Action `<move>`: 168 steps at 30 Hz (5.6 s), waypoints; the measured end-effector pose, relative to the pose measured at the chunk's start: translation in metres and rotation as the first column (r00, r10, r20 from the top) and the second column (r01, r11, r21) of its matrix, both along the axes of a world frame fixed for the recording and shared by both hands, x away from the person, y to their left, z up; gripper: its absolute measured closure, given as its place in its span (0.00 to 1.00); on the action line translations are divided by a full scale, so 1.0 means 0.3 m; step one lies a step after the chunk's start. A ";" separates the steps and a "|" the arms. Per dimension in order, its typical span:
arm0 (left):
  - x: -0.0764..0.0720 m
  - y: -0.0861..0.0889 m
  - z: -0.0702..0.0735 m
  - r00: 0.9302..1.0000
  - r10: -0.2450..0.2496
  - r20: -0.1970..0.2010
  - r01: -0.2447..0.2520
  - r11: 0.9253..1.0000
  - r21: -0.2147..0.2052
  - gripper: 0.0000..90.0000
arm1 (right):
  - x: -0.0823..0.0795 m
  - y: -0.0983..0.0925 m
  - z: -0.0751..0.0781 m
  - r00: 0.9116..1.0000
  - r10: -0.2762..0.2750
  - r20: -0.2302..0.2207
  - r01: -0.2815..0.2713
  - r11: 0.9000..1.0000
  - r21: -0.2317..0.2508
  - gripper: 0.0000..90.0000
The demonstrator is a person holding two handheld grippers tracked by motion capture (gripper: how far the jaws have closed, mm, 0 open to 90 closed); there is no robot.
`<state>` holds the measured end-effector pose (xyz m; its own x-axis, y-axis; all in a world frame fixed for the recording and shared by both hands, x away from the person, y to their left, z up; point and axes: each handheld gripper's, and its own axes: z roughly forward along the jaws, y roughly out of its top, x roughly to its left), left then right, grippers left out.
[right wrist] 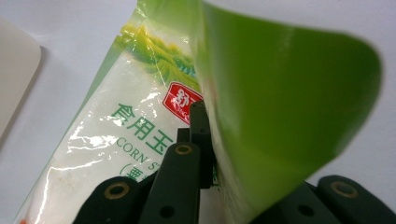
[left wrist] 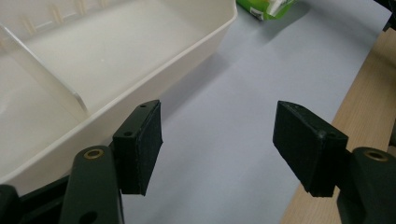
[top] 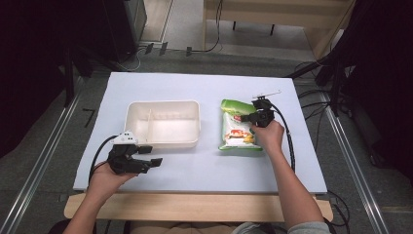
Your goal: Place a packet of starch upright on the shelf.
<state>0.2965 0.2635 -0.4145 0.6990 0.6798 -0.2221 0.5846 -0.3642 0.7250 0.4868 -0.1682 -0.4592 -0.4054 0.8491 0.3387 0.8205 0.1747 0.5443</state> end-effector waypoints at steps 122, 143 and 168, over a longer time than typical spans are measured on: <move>-0.015 0.006 0.020 1.000 0.001 0.011 0.000 0.999 -0.034 0.37 | -0.105 0.652 0.726 0.881 0.380 0.282 -0.422 0.901 0.101 1.00; -0.016 0.006 0.021 1.000 -0.005 0.009 0.005 0.999 -0.036 0.37 | -0.086 0.828 0.481 0.888 0.421 0.186 -0.438 0.897 0.060 1.00; -0.011 -0.004 0.018 1.000 -0.011 0.005 0.011 1.000 -0.021 0.37 | 0.007 0.658 0.357 0.936 0.319 0.151 -0.332 0.940 0.074 0.78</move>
<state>0.2933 0.2623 -0.4093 0.7075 0.6674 -0.2326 0.5768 -0.3550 0.7357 0.4888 0.0291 -0.3521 -0.7015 0.6288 0.3354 0.6455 0.3612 0.6729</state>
